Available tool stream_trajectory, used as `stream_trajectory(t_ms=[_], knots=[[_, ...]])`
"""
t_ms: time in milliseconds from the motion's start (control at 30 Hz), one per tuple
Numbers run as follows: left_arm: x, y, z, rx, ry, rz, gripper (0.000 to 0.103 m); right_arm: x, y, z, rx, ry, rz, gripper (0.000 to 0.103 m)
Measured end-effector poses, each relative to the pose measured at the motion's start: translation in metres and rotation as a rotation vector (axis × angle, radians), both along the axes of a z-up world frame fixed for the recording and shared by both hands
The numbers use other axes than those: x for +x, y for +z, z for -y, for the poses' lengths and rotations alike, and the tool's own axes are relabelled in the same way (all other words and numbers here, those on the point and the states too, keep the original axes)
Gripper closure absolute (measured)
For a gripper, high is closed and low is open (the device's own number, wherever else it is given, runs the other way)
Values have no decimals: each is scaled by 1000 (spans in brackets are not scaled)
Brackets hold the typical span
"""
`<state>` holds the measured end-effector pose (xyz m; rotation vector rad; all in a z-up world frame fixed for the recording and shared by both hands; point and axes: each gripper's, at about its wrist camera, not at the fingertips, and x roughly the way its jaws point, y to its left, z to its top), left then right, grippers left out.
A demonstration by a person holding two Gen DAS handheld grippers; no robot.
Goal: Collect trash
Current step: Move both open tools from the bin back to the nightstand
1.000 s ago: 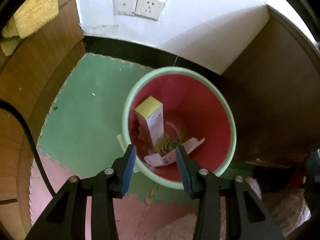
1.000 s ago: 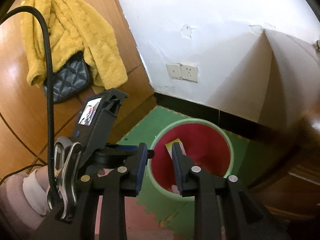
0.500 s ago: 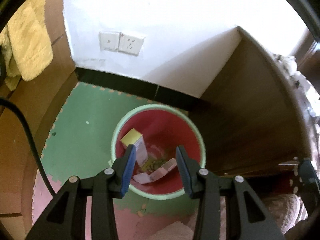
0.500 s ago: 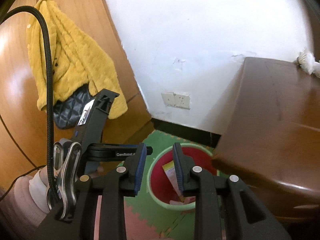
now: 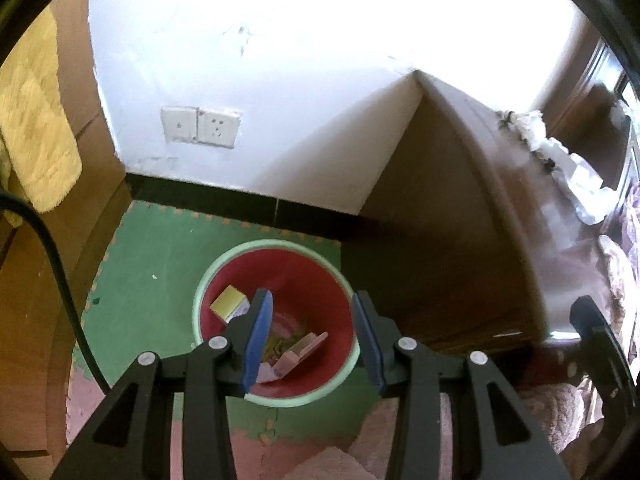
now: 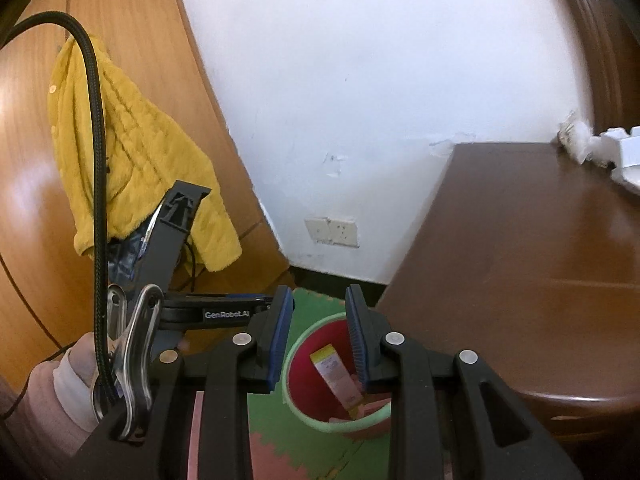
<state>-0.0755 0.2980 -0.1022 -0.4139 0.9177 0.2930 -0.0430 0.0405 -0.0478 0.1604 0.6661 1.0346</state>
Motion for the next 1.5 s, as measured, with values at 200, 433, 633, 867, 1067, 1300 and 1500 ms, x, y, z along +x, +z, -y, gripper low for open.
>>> stream_trajectory(t_ms=[200,433,633,867,1067,1300,1500], knots=[[12,19,17,30,-36,32,60,10,8,28,19,-74,11,74],[30,35,44,35,-101,63,60,25,14,62,29,-180,12,74],[48,47,72,50,-164,83,60,39,11,95,39,-270,-1,74],[64,58,99,60,-218,98,60,51,7,119,42,-340,-13,74],[79,67,117,75,-257,106,60,59,4,136,43,-392,-11,74],[98,72,140,80,-296,106,60,69,-2,156,47,-449,-28,74],[123,84,168,91,-356,116,60,74,2,177,32,-496,-23,74]])
